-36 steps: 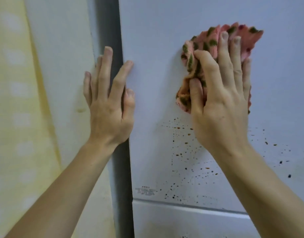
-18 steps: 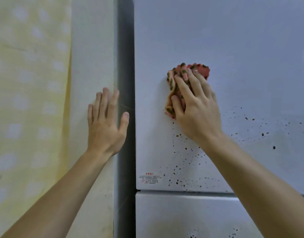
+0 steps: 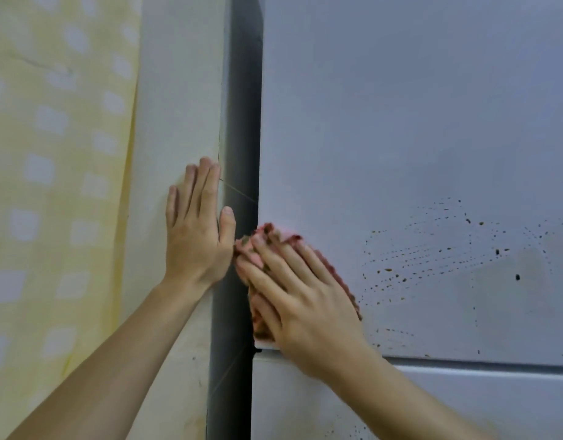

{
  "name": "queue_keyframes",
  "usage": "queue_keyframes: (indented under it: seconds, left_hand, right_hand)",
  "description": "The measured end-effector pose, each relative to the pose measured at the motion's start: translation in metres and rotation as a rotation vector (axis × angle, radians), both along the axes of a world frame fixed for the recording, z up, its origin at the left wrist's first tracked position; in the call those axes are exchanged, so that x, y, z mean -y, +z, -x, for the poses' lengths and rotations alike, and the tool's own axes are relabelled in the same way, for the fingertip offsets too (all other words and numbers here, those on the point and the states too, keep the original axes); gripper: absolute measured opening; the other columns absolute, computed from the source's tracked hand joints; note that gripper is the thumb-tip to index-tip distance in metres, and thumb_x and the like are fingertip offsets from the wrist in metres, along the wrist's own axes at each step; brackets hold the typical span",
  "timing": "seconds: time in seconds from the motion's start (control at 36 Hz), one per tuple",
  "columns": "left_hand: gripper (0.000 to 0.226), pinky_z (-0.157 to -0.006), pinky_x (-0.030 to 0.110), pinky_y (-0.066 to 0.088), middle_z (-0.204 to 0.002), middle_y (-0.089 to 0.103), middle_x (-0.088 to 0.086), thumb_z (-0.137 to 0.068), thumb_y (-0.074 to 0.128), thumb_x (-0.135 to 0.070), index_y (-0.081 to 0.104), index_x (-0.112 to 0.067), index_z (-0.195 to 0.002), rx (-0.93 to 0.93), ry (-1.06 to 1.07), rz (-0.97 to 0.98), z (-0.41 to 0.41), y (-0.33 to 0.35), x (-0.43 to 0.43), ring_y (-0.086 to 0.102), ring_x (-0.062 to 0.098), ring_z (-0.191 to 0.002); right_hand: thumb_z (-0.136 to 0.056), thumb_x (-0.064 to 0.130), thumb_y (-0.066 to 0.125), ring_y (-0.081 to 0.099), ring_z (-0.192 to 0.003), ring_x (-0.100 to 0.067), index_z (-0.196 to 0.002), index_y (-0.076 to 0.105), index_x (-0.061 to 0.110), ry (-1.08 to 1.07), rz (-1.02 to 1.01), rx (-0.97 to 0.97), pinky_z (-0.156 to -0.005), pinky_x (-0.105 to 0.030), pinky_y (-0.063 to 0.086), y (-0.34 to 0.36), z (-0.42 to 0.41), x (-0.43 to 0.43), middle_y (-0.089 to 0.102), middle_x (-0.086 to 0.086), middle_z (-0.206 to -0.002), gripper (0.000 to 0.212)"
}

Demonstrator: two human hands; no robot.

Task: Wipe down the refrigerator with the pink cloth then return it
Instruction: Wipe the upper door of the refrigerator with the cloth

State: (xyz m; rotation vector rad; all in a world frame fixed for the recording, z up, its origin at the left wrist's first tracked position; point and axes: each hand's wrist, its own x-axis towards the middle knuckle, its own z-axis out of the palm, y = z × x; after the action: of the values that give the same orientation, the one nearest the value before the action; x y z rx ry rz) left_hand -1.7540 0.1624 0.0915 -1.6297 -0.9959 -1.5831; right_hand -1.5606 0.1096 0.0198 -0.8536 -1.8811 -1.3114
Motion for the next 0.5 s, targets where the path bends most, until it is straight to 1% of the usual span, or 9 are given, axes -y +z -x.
queue_keyframes:
  seconds: [0.08, 0.14, 0.19, 0.25, 0.28, 0.33, 0.39, 0.44, 0.5]
  left_hand:
    - [0.067, -0.132, 0.041, -0.004, -0.176, 0.008, -0.002, -0.103, 0.028, -0.029, 0.014, -0.018, -0.168, 0.003, -0.011, -0.001, -0.001, 0.0, 0.001, -0.002, 0.01, -0.162]
    - [0.067, -0.132, 0.042, -0.004, -0.176, 0.008, -0.002, -0.103, 0.029, -0.028, 0.014, -0.017, -0.168, 0.002, -0.013, -0.001, 0.0, -0.001, 0.001, -0.002, 0.01, -0.162]
    - [0.068, -0.132, 0.042, -0.004, -0.176, 0.01, -0.002, -0.102, 0.03, -0.027, 0.015, -0.017, -0.168, 0.003, -0.014, -0.004, 0.001, -0.002, -0.001, -0.001, 0.011, -0.162]
    - [0.069, -0.132, 0.041, -0.003, -0.176, 0.011, -0.001, -0.101, 0.031, -0.026, 0.017, -0.016, -0.168, 0.0, -0.007, -0.012, 0.003, -0.003, -0.003, 0.001, 0.012, -0.163]
    - [0.07, -0.132, 0.041, -0.003, -0.176, 0.012, -0.001, -0.1, 0.032, -0.025, 0.017, -0.016, -0.167, -0.002, -0.002, -0.016, 0.003, -0.003, -0.003, 0.002, 0.013, -0.163]
    - [0.07, -0.133, 0.042, -0.002, -0.176, 0.012, -0.001, -0.099, 0.032, -0.024, 0.017, -0.016, -0.167, -0.002, 0.005, -0.021, 0.002, -0.004, -0.004, 0.002, 0.013, -0.163]
    - [0.07, -0.133, 0.042, -0.002, -0.176, 0.011, -0.001, -0.099, 0.03, -0.023, 0.017, -0.016, -0.168, 0.004, 0.006, -0.02, 0.001, -0.004, -0.004, 0.002, 0.012, -0.163]
    - [0.07, -0.133, 0.041, -0.003, -0.176, 0.012, -0.001, -0.099, 0.028, -0.023, 0.017, -0.017, -0.168, 0.012, 0.0, -0.018, -0.001, -0.005, -0.003, 0.001, 0.012, -0.163]
    - [0.069, -0.133, 0.041, -0.002, -0.176, 0.013, -0.001, -0.1, 0.028, -0.023, 0.018, -0.017, -0.167, 0.021, -0.012, -0.018, -0.001, -0.007, -0.002, 0.002, 0.012, -0.163]
  right_hand:
    - [-0.114, 0.04, 0.035, 0.005, -0.163, -0.021, -0.166, 0.025, 0.023, -0.003, 0.013, 0.094, -0.131, -0.045, 0.016, -0.012, -0.01, 0.0, 0.017, -0.003, -0.174, 0.056]
    - [-0.113, 0.042, 0.037, 0.007, -0.162, -0.021, -0.165, 0.028, 0.023, 0.006, 0.012, 0.139, -0.13, -0.045, 0.019, -0.002, -0.016, -0.002, 0.019, -0.004, -0.174, 0.057]
    - [-0.112, 0.042, 0.039, 0.013, -0.162, -0.023, -0.163, 0.034, 0.022, 0.024, -0.016, 0.13, -0.129, -0.046, 0.022, 0.014, -0.019, -0.005, 0.023, -0.006, -0.173, 0.056]
    - [-0.111, 0.042, 0.042, 0.019, -0.161, -0.026, -0.161, 0.039, 0.021, 0.049, -0.065, 0.037, -0.129, -0.047, 0.022, 0.04, -0.019, -0.01, 0.026, -0.011, -0.171, 0.055]
    - [-0.111, 0.043, 0.042, 0.019, -0.16, -0.028, -0.161, 0.039, 0.019, 0.046, -0.087, -0.029, -0.129, -0.047, 0.021, 0.056, -0.017, -0.012, 0.025, -0.013, -0.171, 0.056]
    - [-0.112, 0.045, 0.036, 0.014, -0.161, -0.031, -0.164, 0.031, 0.013, -0.004, -0.111, -0.166, -0.13, -0.048, 0.017, 0.084, -0.011, -0.013, 0.019, -0.017, -0.172, 0.061]
    - [-0.112, 0.044, 0.031, 0.01, -0.162, -0.031, -0.165, 0.023, 0.008, -0.049, -0.112, -0.279, -0.132, -0.047, 0.01, 0.099, -0.002, -0.013, 0.015, -0.018, -0.173, 0.064]
    - [-0.113, 0.042, 0.028, 0.007, -0.162, -0.031, -0.166, 0.021, 0.009, -0.059, -0.109, -0.323, -0.132, -0.045, 0.005, 0.096, 0.006, -0.014, 0.013, -0.017, -0.173, 0.063]
    - [-0.113, 0.039, 0.027, 0.006, -0.162, -0.031, -0.166, 0.023, 0.013, -0.038, -0.109, -0.301, -0.132, -0.045, 0.004, 0.081, 0.012, -0.013, 0.013, -0.016, -0.174, 0.06]
